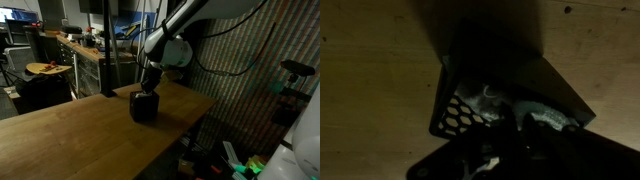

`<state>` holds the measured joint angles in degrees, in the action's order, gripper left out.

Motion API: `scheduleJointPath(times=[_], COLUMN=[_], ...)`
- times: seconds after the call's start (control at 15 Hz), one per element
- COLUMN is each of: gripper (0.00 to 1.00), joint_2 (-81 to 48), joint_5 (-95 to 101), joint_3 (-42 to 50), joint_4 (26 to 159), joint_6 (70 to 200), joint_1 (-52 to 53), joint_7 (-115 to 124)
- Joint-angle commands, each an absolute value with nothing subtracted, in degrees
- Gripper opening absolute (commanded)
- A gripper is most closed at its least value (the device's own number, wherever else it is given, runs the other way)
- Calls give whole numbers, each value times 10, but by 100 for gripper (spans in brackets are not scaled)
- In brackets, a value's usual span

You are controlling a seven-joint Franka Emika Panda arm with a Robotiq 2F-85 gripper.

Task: Put the white towel in the black box

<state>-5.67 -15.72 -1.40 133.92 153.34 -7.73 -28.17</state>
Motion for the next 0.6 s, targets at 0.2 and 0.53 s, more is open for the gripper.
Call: scheduleJointPath(times=[0.2,0.53], gripper=[4,4], joint_2=[-59,-80], joint_5=[-111,-69], joint_3=[4,7], joint_4=[1331,1316], joint_6=[1524,1525], joint_1=[-70,-65], joint_7=[-243,-205])
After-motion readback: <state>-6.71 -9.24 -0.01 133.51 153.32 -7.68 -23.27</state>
